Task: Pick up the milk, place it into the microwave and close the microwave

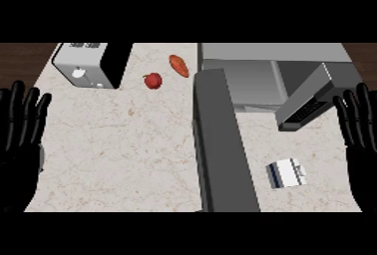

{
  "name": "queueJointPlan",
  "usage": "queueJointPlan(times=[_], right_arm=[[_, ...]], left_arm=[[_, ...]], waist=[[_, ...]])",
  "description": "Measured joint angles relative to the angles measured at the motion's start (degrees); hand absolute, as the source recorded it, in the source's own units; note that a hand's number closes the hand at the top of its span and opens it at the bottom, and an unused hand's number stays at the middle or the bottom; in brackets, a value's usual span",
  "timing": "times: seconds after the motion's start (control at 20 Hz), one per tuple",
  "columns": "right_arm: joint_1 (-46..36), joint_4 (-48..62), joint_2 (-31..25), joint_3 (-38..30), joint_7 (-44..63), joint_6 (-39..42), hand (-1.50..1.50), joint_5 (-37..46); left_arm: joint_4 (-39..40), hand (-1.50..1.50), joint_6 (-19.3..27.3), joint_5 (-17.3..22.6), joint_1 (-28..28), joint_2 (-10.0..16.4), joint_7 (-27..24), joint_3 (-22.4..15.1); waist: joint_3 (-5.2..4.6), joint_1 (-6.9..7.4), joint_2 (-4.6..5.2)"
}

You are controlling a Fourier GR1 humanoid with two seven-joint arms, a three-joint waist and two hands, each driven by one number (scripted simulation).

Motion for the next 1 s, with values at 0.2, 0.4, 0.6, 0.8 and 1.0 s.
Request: queueJointPlan(times=[0.2, 0.4, 0.6, 0.8, 1.0], right_arm=[[1.73, -0.19, 2.29, 2.50, -1.19, -3.96, -1.50, 6.46], [3.99, 0.58, 4.20, 7.93, -2.30, -10.42, -1.50, 7.69], [8.73, -0.29, 4.93, 15.71, -4.65, -14.96, -1.50, 5.79], [12.60, -0.91, 5.21, 23.68, -6.75, -19.90, -1.50, 7.49], [14.52, -0.89, 5.28, 27.74, -7.63, -24.07, -1.50, 10.03]], left_arm=[[1.77, -1.50, 0.24, -0.57, -0.16, -0.05, -1.43, 0.91], [3.93, -1.50, 1.23, -0.24, -0.88, -0.32, 0.46, 2.05], [4.58, -1.50, 1.93, -0.10, 1.35, -2.13, 0.92, 1.12], [1.46, -1.50, 1.53, -0.12, 6.87, -3.67, 0.03, -0.56], [-1.43, -1.50, 1.21, -0.41, 13.40, -4.35, -2.23, -3.18]], waist=[[0.98, -0.15, 0.33], [1.38, -0.18, 0.47], [1.51, -0.22, 0.46], [1.54, -0.11, 0.42], [1.55, -0.03, 0.42]])
